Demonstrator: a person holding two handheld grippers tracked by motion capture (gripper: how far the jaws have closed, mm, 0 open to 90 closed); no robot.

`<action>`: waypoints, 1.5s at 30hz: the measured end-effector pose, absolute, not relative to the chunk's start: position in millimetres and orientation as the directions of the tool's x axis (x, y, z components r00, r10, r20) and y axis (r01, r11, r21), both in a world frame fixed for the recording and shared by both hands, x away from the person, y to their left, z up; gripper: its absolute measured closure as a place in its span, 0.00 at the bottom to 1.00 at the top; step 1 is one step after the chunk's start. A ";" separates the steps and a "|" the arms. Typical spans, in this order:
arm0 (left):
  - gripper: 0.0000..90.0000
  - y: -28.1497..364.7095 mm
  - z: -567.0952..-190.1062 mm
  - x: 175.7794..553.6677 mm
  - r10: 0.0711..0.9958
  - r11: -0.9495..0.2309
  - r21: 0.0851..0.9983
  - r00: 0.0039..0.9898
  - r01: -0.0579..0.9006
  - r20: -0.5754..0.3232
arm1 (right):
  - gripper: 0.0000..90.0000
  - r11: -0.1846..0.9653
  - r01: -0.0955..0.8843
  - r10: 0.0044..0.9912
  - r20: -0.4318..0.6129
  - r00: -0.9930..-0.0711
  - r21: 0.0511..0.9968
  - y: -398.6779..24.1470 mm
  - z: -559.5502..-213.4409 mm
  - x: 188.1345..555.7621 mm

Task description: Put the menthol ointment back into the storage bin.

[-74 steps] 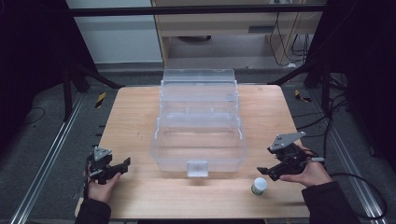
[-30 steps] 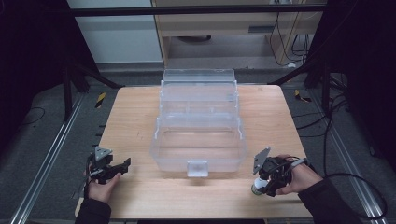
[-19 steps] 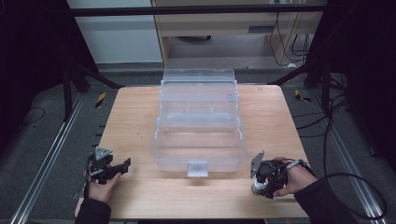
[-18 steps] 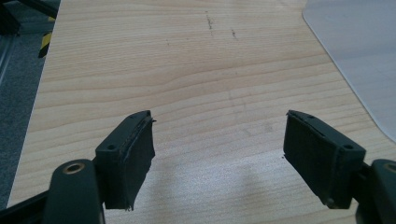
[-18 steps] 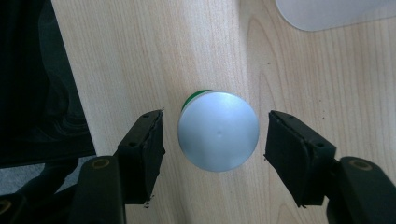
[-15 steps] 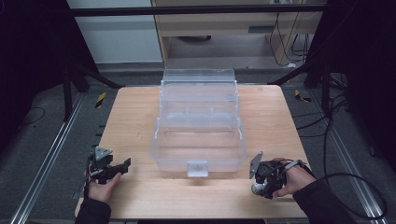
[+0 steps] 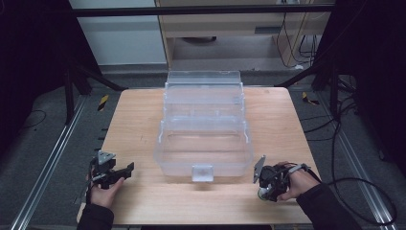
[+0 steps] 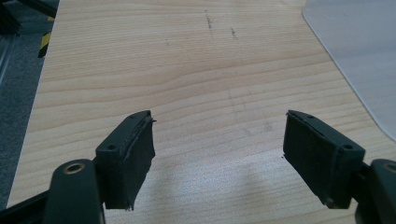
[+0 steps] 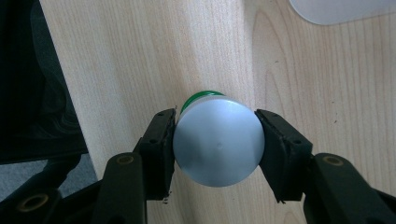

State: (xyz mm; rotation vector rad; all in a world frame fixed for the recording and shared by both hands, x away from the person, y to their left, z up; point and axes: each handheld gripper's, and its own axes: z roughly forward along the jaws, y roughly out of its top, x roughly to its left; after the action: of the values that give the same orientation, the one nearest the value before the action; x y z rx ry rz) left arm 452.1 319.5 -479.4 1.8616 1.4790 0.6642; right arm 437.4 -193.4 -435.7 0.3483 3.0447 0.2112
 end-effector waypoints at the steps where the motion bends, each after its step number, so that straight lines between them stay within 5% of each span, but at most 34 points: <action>1: 0.27 319.5 -479.4 452.1 0.973 -0.142 0.757 0.231 0.637 -0.012 | 0.55 0.963 0.227 0.236 -0.050 -0.970 0.144 -193.3 -435.6 437.4; 25: 0.27 319.3 -479.6 452.3 0.972 -0.147 0.753 0.233 0.641 -0.009 | 0.56 0.922 0.310 0.335 -0.076 -0.939 0.231 -204.5 -389.7 438.5; 45: 0.27 318.8 -480.3 453.0 0.971 -0.151 0.747 0.237 0.647 -0.008 | 0.56 0.919 0.283 0.318 -0.090 -0.944 0.276 -197.2 -339.0 447.7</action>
State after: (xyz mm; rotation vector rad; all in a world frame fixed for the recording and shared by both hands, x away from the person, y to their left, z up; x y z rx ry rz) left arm 453.0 318.8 -480.3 1.8787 1.4814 0.6556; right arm 447.7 -197.2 -339.0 0.4631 2.9463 0.3942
